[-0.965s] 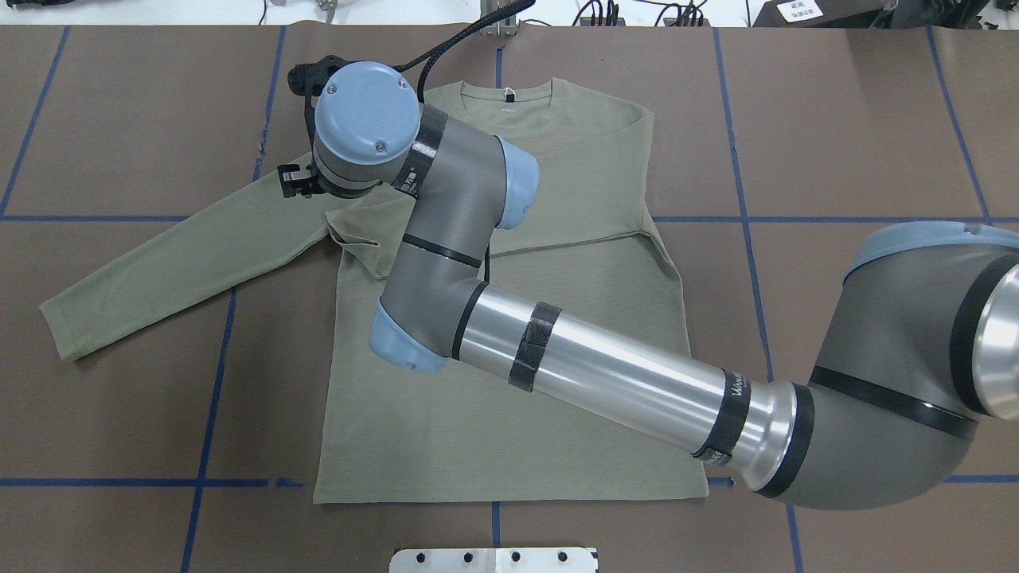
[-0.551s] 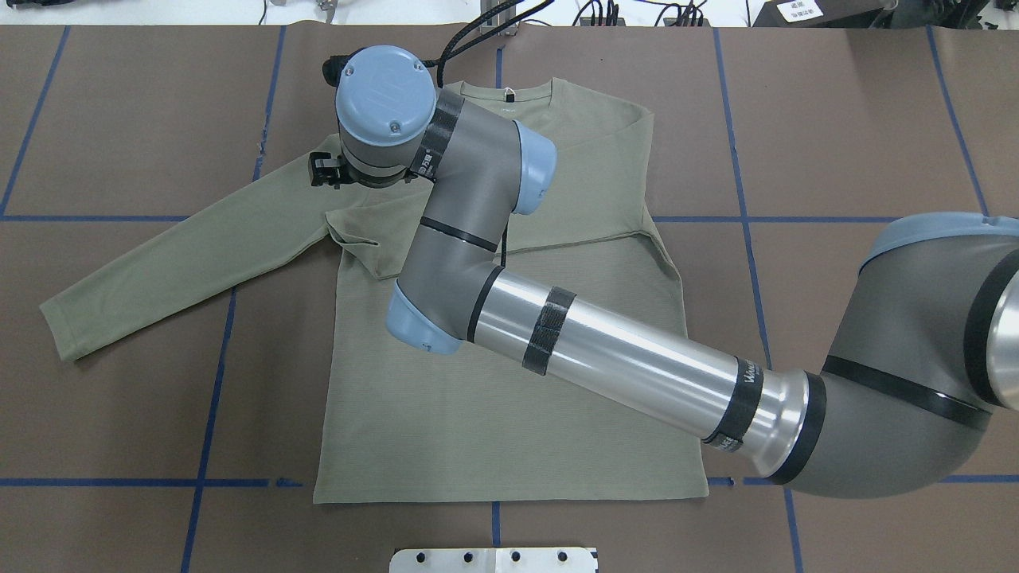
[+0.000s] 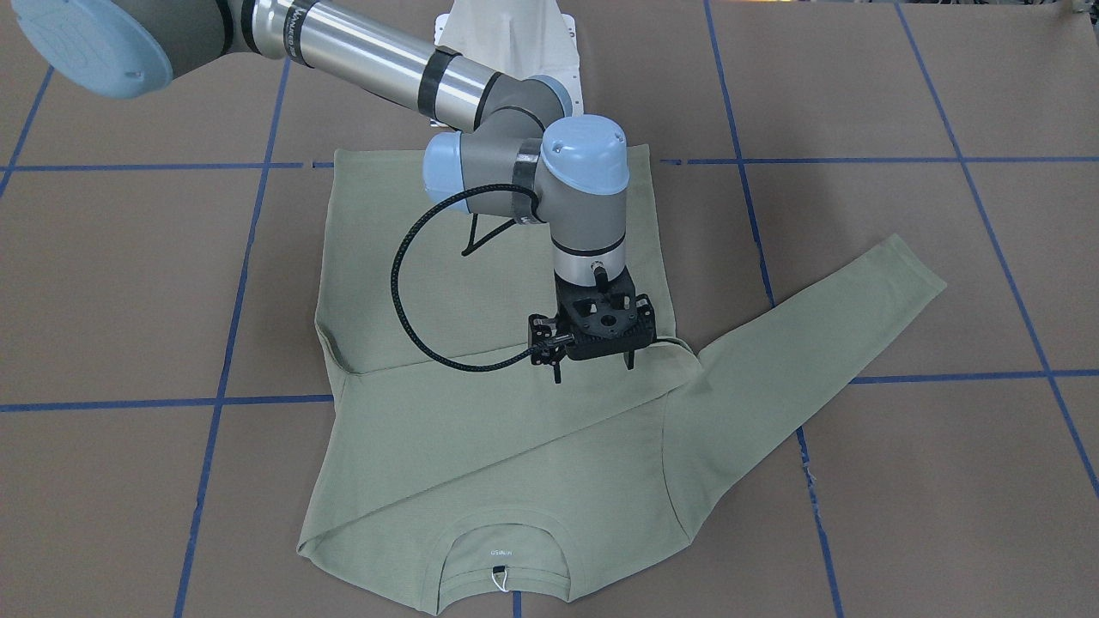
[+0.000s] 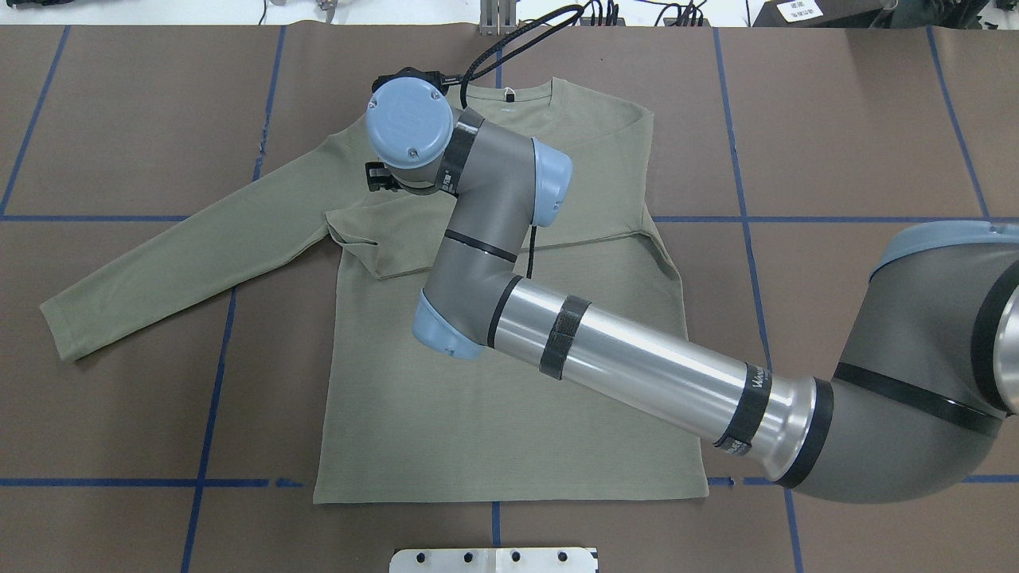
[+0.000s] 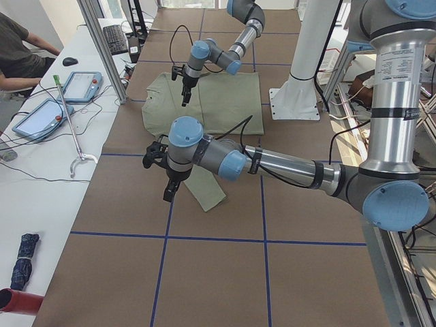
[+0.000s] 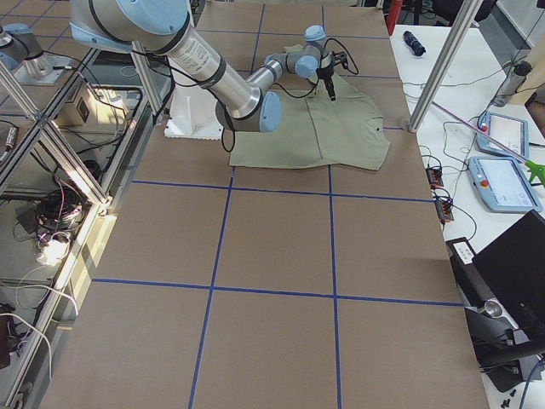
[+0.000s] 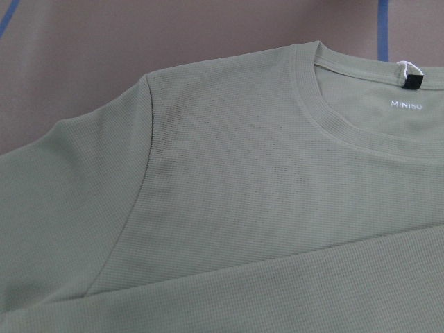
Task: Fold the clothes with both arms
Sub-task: 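Lay the sleeve diagonally across the chest near the collar, release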
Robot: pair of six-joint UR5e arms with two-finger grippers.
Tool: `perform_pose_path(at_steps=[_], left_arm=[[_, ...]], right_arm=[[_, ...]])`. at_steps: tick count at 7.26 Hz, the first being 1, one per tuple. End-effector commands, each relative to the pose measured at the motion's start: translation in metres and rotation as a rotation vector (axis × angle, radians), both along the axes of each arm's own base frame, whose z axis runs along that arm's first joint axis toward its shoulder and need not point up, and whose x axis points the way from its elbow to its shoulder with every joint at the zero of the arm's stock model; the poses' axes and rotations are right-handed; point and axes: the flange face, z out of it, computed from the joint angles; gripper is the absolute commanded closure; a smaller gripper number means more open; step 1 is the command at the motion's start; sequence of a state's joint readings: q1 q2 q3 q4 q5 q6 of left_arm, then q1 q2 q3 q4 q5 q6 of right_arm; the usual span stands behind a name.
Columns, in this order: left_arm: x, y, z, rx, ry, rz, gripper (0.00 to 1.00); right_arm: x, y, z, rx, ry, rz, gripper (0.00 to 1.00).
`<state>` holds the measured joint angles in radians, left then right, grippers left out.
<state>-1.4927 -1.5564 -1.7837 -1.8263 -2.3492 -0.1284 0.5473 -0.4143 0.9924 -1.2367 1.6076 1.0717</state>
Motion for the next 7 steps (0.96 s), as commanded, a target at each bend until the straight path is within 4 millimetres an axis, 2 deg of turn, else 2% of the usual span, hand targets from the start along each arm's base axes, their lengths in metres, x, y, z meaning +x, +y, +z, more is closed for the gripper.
perform_pose_path(at_steps=[1,2,3,4,5,6,7], left_arm=[[0.049,-0.005,-0.012,-0.038,0.055,-0.014,0.00],[0.089,-0.003,-0.022,-0.086,0.103,-0.064,0.00],[0.119,0.004,-0.031,-0.115,0.122,-0.127,0.00],[0.140,0.016,-0.023,-0.140,0.111,-0.151,0.00],[0.150,0.028,-0.014,-0.143,0.112,-0.207,0.00],[0.162,0.037,-0.010,-0.189,0.118,-0.253,0.00],[0.162,0.059,0.008,-0.179,0.096,-0.259,0.00]], right_arm=[[0.017,-0.023,0.008,-0.028,-0.001,-0.012,0.00],[0.056,-0.053,0.007,-0.076,-0.038,-0.056,0.00],[0.093,-0.070,0.024,-0.130,-0.035,-0.081,0.00],[0.133,-0.077,0.040,-0.167,0.004,-0.092,0.00],[0.179,-0.086,0.050,-0.222,0.049,-0.103,0.00],[0.241,-0.094,0.071,-0.241,0.084,-0.140,0.00],[0.304,-0.099,0.111,-0.249,0.093,-0.163,0.00]])
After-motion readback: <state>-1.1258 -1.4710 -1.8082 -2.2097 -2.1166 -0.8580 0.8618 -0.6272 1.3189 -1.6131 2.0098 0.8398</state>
